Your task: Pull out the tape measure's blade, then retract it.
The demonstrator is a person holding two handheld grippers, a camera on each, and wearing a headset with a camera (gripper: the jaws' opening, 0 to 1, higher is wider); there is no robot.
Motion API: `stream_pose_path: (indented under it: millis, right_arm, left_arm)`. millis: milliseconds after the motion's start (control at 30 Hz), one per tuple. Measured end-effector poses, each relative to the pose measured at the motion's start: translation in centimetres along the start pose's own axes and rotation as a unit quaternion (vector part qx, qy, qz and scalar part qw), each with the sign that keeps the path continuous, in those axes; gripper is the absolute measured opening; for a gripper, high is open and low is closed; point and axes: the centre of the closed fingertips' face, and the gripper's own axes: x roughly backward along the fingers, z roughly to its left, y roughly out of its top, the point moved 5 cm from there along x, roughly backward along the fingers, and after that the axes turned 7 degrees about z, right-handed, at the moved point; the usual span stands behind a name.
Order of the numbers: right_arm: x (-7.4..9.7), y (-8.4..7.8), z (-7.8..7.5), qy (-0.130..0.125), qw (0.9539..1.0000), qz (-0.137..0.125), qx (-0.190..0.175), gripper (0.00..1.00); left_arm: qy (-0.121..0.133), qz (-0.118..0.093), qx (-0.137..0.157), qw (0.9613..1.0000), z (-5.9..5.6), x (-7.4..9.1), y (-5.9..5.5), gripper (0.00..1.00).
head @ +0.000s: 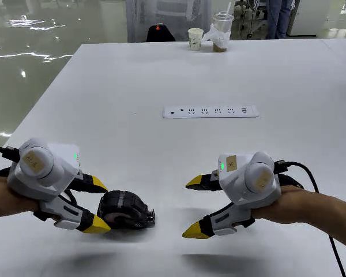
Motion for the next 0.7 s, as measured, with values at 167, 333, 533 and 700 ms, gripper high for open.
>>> stream_pose_path:
  millis: [167,333,533,700]
  right_arm:
    - [-0.7,0.3,-0.1,0.007,1.0000,0.002,0.003,0.49]
    - [-1.4,0.7,0.0,0.014,0.9998,0.006,0.017,0.46]
    - [-2.2,1.2,0.0,0.020,0.9995,0.006,0.025,0.42]
    - [-3.0,1.5,-0.1,0.024,0.9991,0.011,0.034,0.38]
  left_arm:
    - [-0.005,0.015,-0.009,0.9998,0.2,-0.1,0.1,0.39]
    - [-0.014,0.025,-0.018,0.9994,0.4,-0.2,0.2,0.35]
    - [-0.023,0.037,-0.030,0.9986,0.5,-0.3,0.3,0.33]
    - [-0.031,0.050,-0.037,0.9976,0.7,-0.5,0.2,0.30]
